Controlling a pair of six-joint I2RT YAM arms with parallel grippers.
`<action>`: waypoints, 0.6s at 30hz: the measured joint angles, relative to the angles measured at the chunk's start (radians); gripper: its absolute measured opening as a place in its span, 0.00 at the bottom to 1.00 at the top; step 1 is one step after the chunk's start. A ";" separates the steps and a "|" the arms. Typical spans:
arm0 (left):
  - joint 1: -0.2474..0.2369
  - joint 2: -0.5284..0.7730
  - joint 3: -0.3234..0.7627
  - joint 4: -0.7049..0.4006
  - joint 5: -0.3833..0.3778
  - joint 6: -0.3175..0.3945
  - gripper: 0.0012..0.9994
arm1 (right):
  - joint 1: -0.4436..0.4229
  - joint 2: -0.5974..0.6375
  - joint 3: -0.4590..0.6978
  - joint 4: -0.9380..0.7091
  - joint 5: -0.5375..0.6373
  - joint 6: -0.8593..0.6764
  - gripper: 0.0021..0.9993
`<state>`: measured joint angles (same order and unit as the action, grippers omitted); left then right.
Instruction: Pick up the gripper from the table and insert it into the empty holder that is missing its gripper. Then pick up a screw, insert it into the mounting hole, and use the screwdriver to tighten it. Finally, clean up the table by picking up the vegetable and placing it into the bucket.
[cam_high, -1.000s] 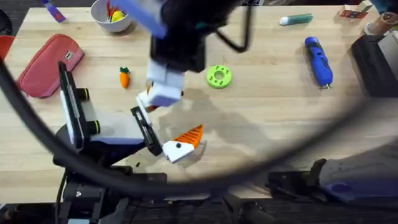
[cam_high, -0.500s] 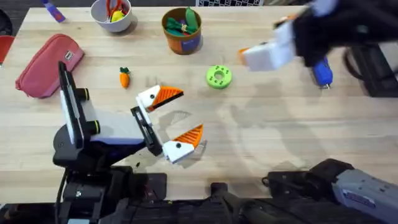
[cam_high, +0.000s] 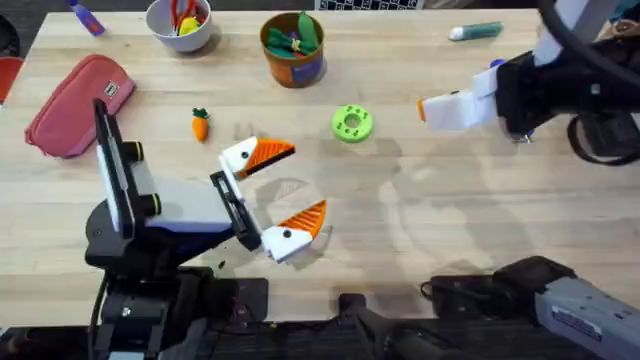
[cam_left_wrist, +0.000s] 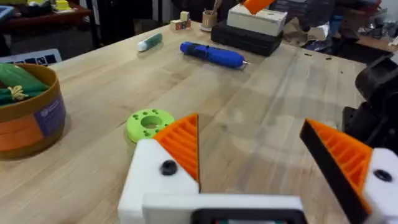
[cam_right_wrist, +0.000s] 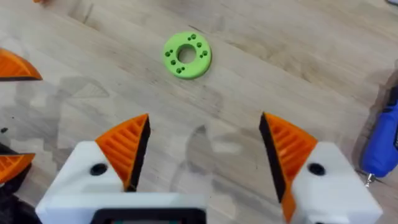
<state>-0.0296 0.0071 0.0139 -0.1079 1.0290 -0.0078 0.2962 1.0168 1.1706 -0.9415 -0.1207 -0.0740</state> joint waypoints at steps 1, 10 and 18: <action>0.000 0.000 0.000 0.000 0.000 0.000 1.00 | 0.000 0.000 0.000 -0.001 0.000 0.000 0.99; 0.000 0.000 0.000 0.000 0.000 0.000 1.00 | 0.000 0.019 0.000 -0.003 0.000 0.000 0.99; 0.000 0.000 0.000 0.000 0.000 -0.002 0.90 | 0.000 0.026 0.000 -0.016 0.000 0.000 0.99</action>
<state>-0.0296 0.0071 0.0139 -0.1081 1.0290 -0.0095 0.2962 1.0428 1.1702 -0.9576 -0.1207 -0.0742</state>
